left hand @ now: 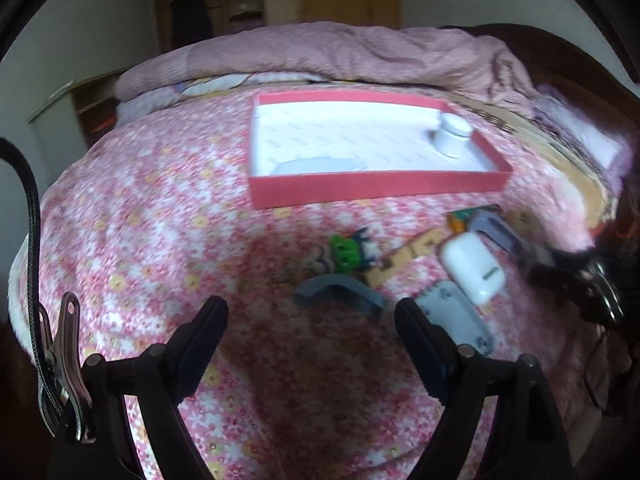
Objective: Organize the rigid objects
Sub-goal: 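Grasp the white square charger with the right tool while the left tool grasps the grey-blue hook, then carry the hook and charger to the tray, lowering the hook inside with the left tool, then release the hook with the left tool while the right tool places the charger in the tray, then move the left tool to the green-and-black toy figure and close on it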
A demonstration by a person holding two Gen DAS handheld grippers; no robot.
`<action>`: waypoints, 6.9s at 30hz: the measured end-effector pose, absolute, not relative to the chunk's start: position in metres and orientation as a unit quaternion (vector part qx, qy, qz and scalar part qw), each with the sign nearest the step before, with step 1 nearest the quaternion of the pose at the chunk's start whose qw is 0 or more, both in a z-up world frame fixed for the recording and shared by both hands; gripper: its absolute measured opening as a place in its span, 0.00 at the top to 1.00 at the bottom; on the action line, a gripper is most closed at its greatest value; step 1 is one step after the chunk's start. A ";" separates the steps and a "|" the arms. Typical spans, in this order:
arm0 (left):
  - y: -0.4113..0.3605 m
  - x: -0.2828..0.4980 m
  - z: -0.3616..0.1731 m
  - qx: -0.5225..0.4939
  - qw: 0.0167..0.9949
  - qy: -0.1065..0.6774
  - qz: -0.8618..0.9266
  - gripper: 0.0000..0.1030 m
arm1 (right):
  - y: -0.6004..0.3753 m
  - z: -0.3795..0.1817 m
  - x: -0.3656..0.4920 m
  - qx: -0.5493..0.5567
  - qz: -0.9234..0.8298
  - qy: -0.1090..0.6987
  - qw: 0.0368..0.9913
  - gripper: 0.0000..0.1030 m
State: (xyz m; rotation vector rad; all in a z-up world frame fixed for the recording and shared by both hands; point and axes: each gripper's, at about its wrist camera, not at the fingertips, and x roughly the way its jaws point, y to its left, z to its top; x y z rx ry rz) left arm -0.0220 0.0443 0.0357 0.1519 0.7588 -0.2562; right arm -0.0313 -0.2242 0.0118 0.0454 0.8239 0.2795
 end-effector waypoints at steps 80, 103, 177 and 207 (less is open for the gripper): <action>0.030 -0.030 0.058 0.049 0.924 0.345 -0.159 0.24 | -0.211 0.050 -0.058 0.015 0.185 0.354 0.916 0.62; 0.005 0.058 0.088 0.047 0.937 0.328 -0.112 0.24 | -0.216 0.063 -0.029 0.027 0.170 0.346 0.922 0.62; 0.018 0.059 0.071 0.029 0.928 0.363 -0.081 0.22 | -0.239 0.065 0.049 0.032 0.096 0.349 0.932 0.54; 0.028 0.033 0.023 -0.036 0.897 0.436 -0.056 0.22 | -0.209 0.027 -0.027 0.026 0.142 0.386 0.911 0.54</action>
